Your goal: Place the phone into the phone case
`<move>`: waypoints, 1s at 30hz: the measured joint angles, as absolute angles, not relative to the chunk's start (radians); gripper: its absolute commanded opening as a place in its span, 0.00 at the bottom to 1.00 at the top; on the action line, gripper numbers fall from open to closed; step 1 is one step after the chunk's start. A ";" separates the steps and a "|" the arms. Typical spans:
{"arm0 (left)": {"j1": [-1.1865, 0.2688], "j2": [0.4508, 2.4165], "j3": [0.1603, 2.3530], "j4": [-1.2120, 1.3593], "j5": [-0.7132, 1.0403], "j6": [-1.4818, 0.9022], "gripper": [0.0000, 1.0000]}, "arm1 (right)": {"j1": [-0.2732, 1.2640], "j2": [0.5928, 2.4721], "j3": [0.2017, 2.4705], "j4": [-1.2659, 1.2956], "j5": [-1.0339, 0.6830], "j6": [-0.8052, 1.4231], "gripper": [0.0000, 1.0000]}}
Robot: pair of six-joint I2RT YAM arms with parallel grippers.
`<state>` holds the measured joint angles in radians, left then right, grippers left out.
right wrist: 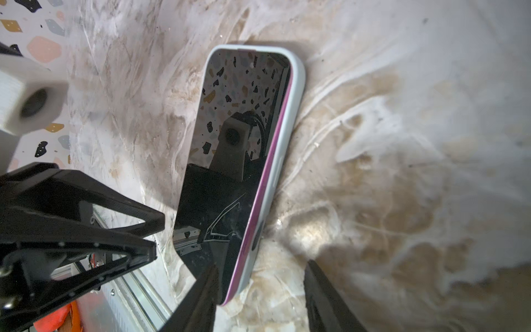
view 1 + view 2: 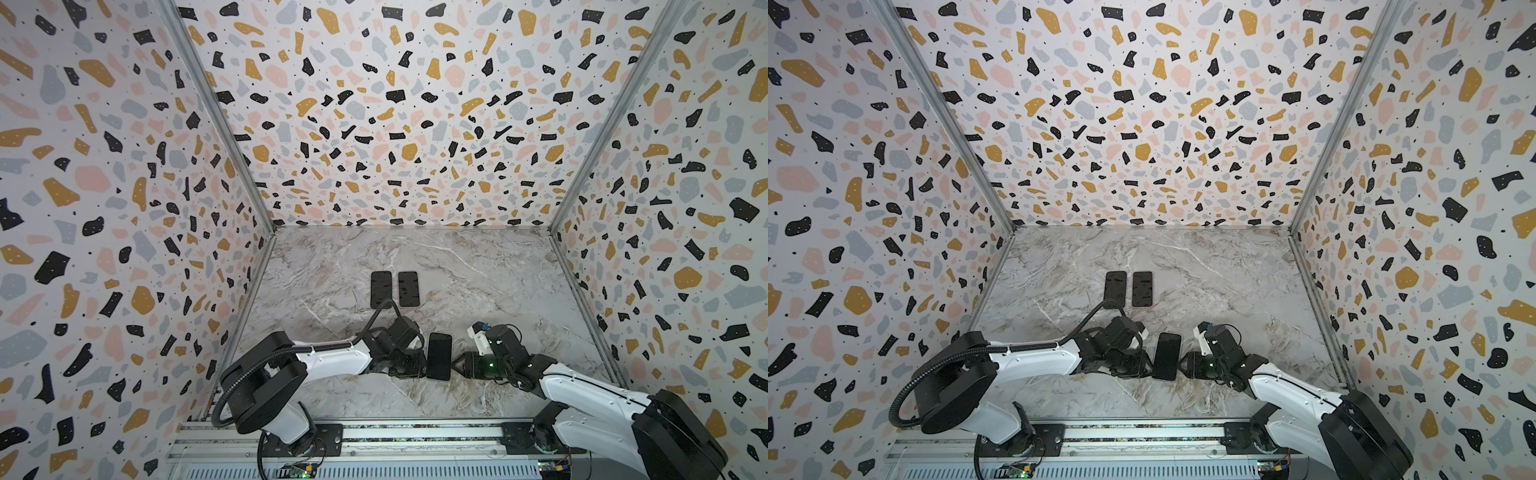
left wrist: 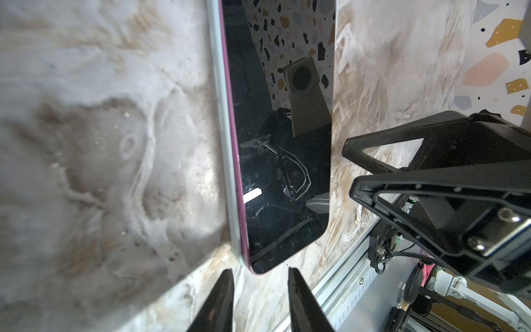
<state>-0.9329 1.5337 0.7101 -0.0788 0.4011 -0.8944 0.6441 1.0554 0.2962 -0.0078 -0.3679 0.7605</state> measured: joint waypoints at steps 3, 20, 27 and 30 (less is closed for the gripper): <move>-0.936 1.537 0.710 -0.081 0.401 -0.904 0.30 | 0.656 1.064 0.296 0.006 -0.368 0.785 0.50; -0.965 1.590 0.733 -0.083 0.395 -0.902 0.20 | 0.715 1.232 0.350 0.120 -0.418 0.812 0.49; -0.965 1.591 0.743 -0.105 0.384 -0.902 0.12 | 0.717 1.265 0.365 0.137 -0.413 0.805 0.46; -0.965 1.591 0.744 -0.107 0.384 -0.902 0.11 | 0.718 1.271 0.365 0.144 -0.410 0.804 0.44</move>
<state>-0.9653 1.5909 0.7441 -0.1074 0.3840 -0.9024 0.7177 1.2705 0.3653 0.1444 -0.4099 0.8043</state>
